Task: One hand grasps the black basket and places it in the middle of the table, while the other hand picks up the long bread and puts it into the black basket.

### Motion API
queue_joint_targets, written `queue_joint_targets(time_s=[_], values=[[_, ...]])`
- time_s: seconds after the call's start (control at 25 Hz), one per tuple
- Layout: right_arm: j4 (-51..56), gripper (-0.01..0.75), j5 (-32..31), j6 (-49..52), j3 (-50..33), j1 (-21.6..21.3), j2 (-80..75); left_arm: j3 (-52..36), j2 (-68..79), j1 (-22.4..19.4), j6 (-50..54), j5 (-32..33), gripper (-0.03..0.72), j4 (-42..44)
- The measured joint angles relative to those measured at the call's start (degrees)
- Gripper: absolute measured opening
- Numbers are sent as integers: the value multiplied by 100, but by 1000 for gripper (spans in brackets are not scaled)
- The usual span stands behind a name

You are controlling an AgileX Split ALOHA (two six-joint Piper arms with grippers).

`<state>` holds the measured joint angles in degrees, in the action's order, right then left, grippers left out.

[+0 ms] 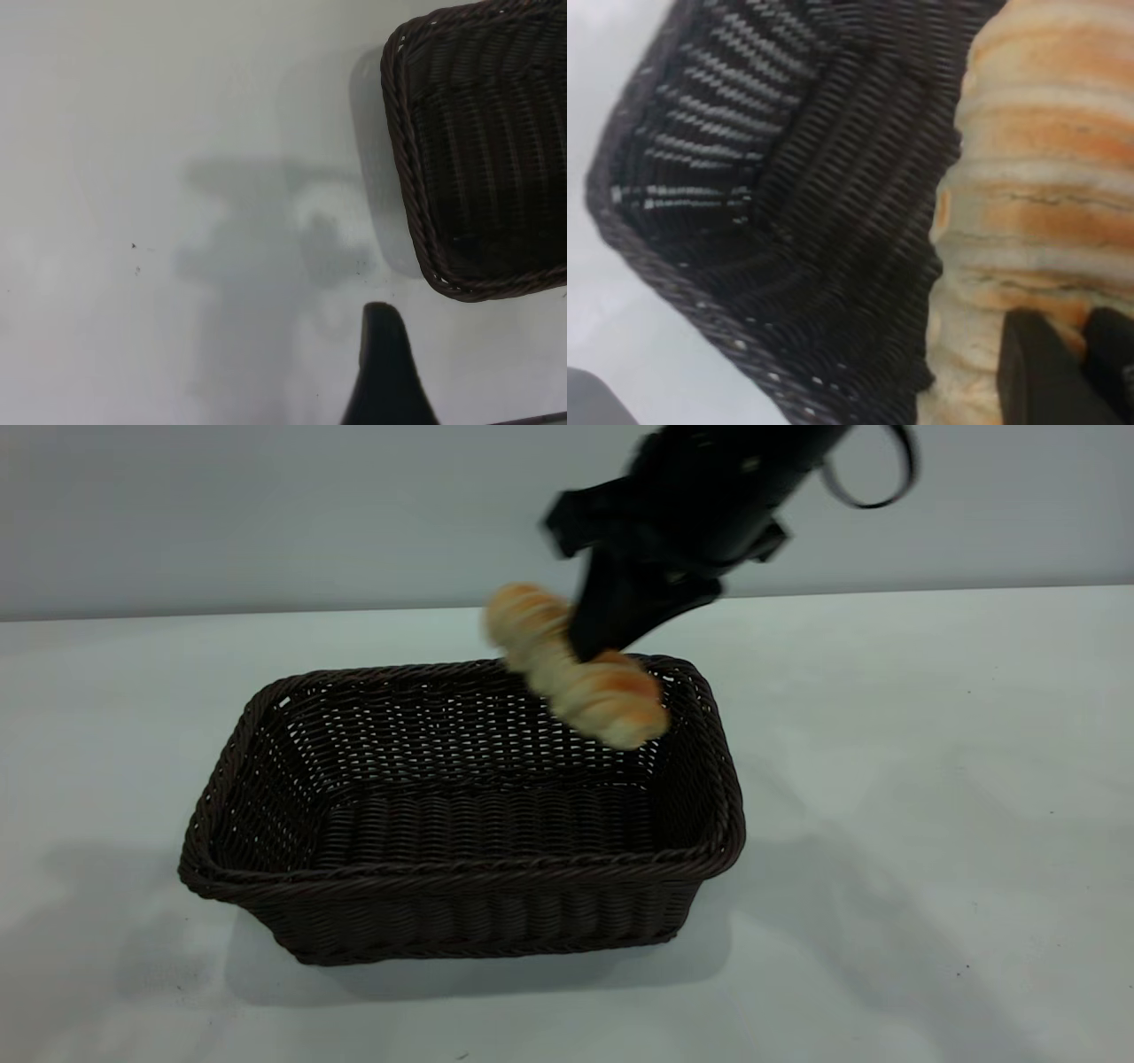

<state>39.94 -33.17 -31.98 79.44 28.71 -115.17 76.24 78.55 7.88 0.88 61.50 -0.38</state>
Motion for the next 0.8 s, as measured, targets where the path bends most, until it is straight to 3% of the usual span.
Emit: queue_joint_targets(time_s=[0.16, 0.36, 0.6, 0.8], values=[[-22, 262, 233, -68, 5, 106, 0, 0, 0, 0, 0, 0, 567, 0], [-523, 449, 14, 182, 5, -201, 12, 0, 0, 0, 0, 0, 567, 38], [-2248, 461, -1131, 1595, 5, -1219, 390, -343, -11, 0, 0, -114, 567, 149], [-3289, 444, -2345, 2479, 5, -1865, 987, -1193, -310, 0, 0, -515, 567, 149]])
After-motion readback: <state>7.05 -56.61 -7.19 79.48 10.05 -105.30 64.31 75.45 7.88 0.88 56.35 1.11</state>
